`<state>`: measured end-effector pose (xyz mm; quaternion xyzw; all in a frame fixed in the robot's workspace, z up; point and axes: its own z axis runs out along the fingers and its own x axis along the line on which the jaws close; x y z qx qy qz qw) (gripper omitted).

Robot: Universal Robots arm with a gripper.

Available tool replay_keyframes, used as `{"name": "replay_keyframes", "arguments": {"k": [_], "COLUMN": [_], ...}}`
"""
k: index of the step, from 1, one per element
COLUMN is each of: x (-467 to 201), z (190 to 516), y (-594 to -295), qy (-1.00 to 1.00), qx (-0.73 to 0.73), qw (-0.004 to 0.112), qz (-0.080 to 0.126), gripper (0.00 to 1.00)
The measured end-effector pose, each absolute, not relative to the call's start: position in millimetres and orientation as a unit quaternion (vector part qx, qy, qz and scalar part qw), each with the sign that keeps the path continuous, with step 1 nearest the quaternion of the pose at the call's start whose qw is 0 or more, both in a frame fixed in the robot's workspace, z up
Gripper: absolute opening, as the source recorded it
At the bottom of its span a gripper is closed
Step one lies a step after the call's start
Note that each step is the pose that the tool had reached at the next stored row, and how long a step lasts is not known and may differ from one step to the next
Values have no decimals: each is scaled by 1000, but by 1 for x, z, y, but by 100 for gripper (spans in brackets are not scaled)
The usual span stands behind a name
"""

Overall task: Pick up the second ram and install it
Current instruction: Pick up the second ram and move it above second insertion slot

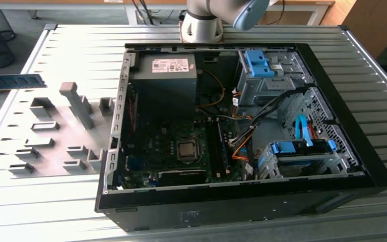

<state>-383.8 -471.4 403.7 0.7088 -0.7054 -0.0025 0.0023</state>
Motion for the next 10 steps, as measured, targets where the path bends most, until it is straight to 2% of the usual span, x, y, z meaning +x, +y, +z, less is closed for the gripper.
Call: {"name": "replay_keyframes", "arguments": {"k": [10], "x": [-379], "z": [404], "y": [-471], "qy": [-705], "qx": [709], "qw": [2], "qz": [-2], "gripper": [14]}}
